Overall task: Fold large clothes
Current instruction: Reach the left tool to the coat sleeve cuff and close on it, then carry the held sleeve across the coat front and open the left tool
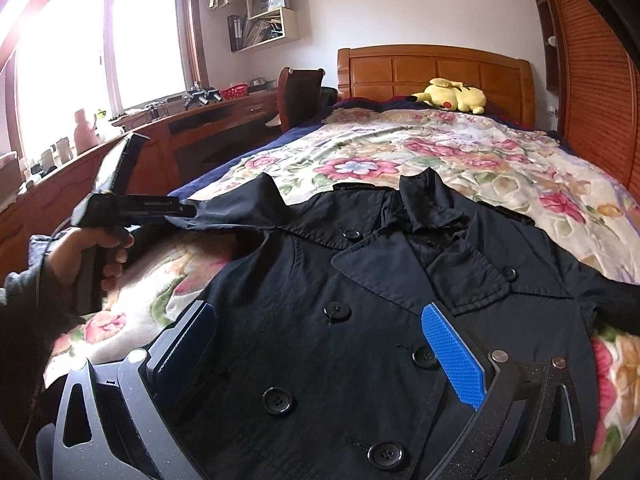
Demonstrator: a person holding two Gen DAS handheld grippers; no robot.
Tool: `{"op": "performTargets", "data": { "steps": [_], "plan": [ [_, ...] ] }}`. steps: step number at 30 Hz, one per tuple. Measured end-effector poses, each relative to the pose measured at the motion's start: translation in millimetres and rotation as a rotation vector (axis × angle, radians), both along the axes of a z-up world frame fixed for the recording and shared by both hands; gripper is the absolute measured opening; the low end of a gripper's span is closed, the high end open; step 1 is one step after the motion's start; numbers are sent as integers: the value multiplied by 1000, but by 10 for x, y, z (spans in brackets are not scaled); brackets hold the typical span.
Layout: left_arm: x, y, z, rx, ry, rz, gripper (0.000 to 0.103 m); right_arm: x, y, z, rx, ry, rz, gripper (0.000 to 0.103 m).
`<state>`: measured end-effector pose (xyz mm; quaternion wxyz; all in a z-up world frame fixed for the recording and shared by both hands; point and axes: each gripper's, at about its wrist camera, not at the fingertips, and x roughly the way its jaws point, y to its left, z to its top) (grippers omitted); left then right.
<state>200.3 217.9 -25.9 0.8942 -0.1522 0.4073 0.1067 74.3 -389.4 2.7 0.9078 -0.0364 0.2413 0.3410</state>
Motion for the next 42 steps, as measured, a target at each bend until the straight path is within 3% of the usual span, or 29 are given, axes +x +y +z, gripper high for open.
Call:
{"op": "performTargets", "data": {
  "steps": [4,11,13,14,16,17,20,24,28,33,36,42],
  "plan": [
    [39,53,-67,-48,24,19,63,35,-33,-26,9,16,-7,103],
    [33,99,-178,-44,48,24,63,14,-18,-11,8,9,-8,103],
    [70,135,-174,-73,27,10,44,6,-12,-15,4,6,-9,103],
    [102,133,-166,-65,30,9,29,8,-15,-11,4,5,-10,103],
    [160,102,-101,-52,10,-6,23,-3,-22,-5,3,-1,-12,103],
    [174,68,-59,-35,2,-12,15,-7,-27,-1,0,-4,-16,103],
    [179,-67,115,7,-43,-39,8,-10,-72,22,7,-3,-18,103],
    [100,-369,380,50,-113,-129,6,19,-233,83,31,-5,-50,103],
    [-8,-858,581,80,-155,-278,6,41,-386,122,51,-5,-84,103],
    [-86,-1375,608,93,-158,-420,6,8,-421,122,49,-11,-106,103],
    [-161,-1648,580,155,-151,-495,6,-11,-376,126,41,-15,-106,103],
    [-245,-1766,442,240,-125,-527,11,12,-370,132,28,-12,-98,103]
  ]
}}
